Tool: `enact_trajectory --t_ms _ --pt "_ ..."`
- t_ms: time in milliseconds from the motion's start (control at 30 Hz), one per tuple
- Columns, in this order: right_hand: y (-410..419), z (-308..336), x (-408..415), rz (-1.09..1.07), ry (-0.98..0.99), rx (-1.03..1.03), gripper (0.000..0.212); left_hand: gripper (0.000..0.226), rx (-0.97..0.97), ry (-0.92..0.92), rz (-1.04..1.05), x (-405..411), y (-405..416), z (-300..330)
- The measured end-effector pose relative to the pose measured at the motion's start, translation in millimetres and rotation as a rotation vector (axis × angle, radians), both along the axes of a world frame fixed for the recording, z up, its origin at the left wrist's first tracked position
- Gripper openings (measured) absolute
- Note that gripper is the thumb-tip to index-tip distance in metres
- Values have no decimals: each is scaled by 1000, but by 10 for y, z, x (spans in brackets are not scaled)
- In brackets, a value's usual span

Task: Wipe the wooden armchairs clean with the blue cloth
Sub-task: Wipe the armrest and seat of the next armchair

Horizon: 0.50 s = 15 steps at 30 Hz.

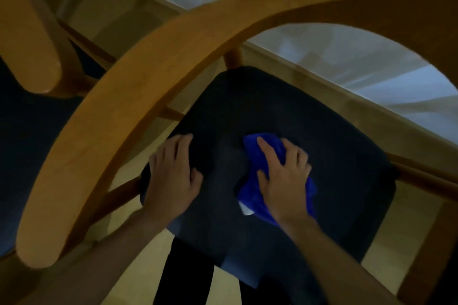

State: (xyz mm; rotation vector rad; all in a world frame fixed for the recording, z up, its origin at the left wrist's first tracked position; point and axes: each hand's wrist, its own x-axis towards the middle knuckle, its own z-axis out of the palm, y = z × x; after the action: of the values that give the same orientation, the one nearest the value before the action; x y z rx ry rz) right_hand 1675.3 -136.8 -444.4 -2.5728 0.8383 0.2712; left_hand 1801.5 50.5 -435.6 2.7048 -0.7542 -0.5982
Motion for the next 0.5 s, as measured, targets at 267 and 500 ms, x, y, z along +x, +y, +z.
enact_trajectory --t_ms 267,500 --pt "-1012 333 861 167 -270 49 85 74 -52 -11 8 196 -262 -48" --pt "-482 14 1427 52 28 -124 59 72 -60 -35 104 264 -70 -81"
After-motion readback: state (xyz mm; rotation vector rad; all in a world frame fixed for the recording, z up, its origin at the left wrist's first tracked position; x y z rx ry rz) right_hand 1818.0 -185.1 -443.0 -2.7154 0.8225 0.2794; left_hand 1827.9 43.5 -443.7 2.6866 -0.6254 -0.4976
